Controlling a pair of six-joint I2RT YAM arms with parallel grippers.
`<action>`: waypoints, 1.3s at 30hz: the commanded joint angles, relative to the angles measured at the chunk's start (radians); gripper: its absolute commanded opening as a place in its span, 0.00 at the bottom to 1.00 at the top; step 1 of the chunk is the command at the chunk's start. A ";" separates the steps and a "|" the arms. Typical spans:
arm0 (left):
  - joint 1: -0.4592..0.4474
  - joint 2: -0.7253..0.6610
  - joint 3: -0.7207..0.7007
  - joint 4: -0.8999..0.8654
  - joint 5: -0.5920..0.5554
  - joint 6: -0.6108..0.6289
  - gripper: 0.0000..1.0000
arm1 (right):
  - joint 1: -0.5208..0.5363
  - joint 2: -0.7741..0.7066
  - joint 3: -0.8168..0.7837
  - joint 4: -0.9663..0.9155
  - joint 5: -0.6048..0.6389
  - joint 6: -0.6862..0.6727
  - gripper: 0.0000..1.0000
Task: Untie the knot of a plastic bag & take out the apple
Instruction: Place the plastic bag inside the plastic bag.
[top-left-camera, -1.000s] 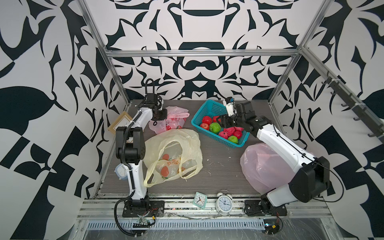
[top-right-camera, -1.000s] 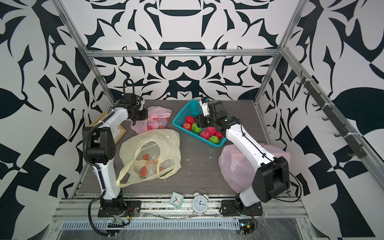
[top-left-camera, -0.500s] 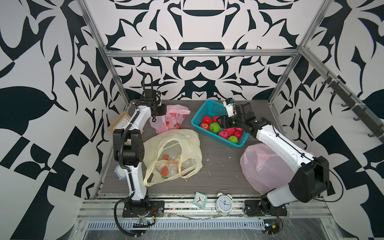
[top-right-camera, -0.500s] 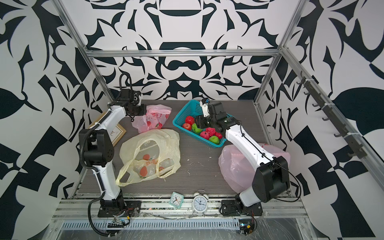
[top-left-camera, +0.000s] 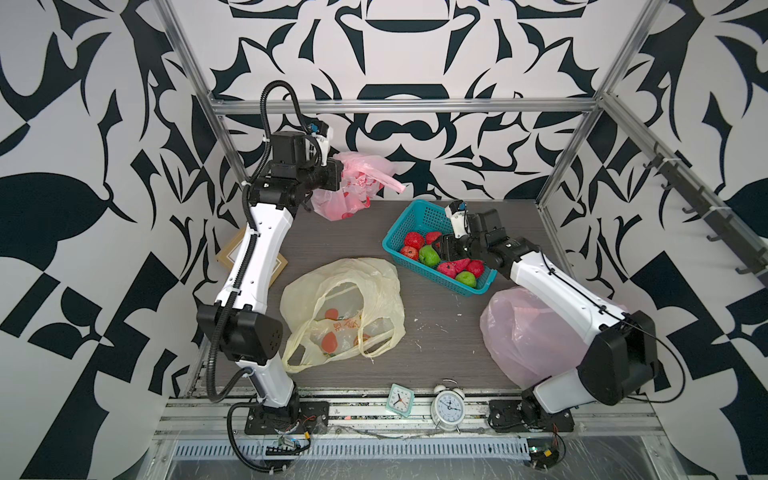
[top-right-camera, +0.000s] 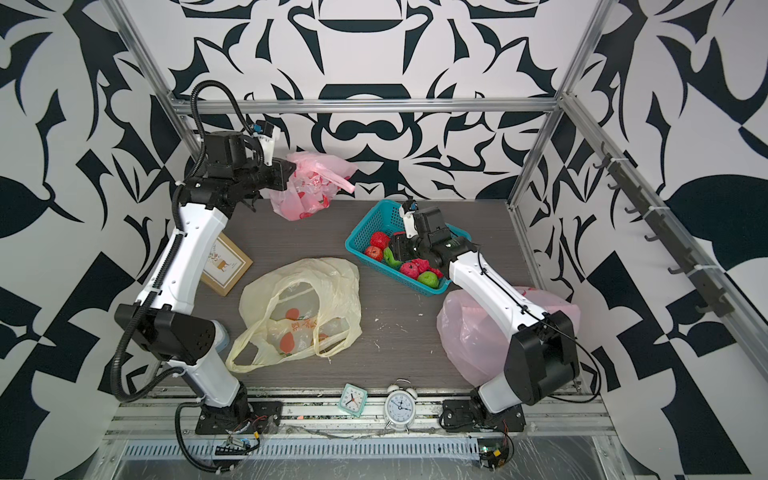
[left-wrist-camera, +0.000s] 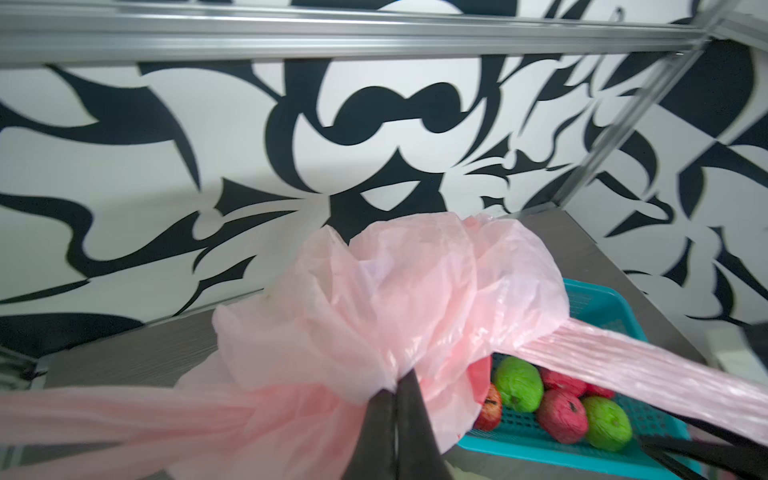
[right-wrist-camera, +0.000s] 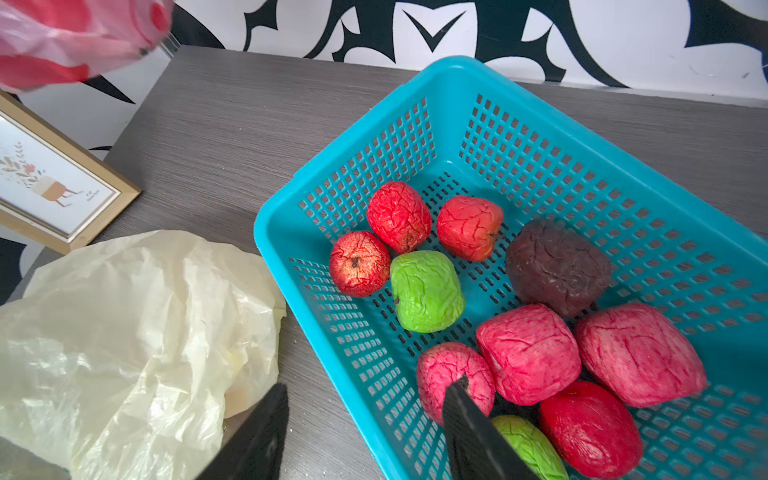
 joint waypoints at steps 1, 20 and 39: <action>-0.047 -0.092 0.002 -0.123 0.102 0.028 0.00 | 0.004 -0.071 0.000 -0.017 0.075 -0.020 0.62; -0.320 -0.364 -0.605 -0.186 0.069 0.043 0.00 | -0.037 -0.258 -0.019 -0.096 0.096 -0.065 0.67; -0.399 -0.135 -0.703 -0.097 0.085 0.278 0.00 | 0.133 -0.050 -0.001 -0.127 -0.466 -0.239 0.68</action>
